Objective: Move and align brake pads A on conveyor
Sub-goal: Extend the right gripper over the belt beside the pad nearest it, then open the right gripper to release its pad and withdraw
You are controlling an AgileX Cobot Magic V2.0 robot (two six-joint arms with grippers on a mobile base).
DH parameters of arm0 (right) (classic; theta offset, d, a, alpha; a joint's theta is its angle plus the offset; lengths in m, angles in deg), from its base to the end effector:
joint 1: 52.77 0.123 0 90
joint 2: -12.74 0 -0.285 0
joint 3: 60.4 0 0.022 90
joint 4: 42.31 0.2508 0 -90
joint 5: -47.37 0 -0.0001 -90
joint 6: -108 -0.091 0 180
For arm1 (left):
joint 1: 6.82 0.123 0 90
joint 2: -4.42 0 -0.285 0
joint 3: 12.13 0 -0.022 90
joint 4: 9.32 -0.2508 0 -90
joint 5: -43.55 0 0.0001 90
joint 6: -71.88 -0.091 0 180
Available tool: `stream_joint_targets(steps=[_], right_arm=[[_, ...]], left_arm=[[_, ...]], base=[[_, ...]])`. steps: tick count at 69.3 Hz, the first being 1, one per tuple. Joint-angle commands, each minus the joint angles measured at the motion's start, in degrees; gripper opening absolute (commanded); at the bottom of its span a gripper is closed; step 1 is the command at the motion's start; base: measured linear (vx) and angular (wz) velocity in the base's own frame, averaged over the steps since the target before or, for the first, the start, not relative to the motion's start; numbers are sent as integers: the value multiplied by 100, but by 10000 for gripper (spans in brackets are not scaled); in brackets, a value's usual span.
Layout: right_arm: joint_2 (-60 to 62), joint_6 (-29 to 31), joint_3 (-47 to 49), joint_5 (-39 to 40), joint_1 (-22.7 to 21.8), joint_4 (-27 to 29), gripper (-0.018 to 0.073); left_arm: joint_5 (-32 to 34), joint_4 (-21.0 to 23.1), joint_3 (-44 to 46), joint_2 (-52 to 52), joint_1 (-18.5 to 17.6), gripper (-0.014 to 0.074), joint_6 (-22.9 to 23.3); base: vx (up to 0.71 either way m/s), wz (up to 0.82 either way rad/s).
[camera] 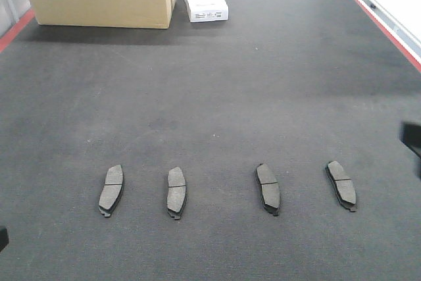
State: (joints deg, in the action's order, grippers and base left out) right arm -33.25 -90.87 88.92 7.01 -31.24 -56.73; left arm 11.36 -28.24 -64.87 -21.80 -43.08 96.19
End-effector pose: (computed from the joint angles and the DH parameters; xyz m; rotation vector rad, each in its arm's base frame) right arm 0.1185 0.0309 0.3676 -0.1404 2.0192 0.1601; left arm 0.0662 -0.0291 0.2882 0.3529 1.8933 -0.3562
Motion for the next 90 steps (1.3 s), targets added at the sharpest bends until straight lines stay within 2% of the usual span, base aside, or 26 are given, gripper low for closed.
stream_joint_targets(steps=[1, 24, 34, 41, 56, 61, 65, 74, 78, 90], right_arm=[[495, 100, -174, 446, -22, -79, 435], [2647, 366, -1363, 551, -22, 116, 428], [3521, 918, -1821, 711, -22, 140, 397], [3882, 1122, -2094, 877, -22, 242, 364], [3930, 1135, -2415, 1104, -22, 241, 298], [3930, 1135, -2420, 1138, -22, 217, 272], [3930, 1135, -2420, 1143, -22, 201, 234], [3930, 1135, -2420, 1143, -22, 201, 80], [3930, 1130, -2420, 1143, -22, 201, -20], [3930, 1117, -2420, 996, -22, 249, -12]], left_arm=[[443, -42, 145, -58, -24, 412, 13], [443, -35, 145, -58, -24, 412, 74], [443, -40, 145, -58, -24, 412, 74], [443, -40, 145, -58, -24, 412, 74], [472, -39, 145, -58, -24, 405, 74], [527, -39, 145, -58, -24, 363, 74], [555, -39, 145, -58, -24, 286, 69], [560, -39, 145, -58, -24, -9, 69], [598, -39, 145, -58, -24, -8, 62], [429, -31, 145, -58, -24, -8, 71]], base=[[0, 0], [0, 0], [0, 0], [0, 0], [0, 0], [0, 0], [0, 0], [0, 0], [0, 0], [0, 0]])
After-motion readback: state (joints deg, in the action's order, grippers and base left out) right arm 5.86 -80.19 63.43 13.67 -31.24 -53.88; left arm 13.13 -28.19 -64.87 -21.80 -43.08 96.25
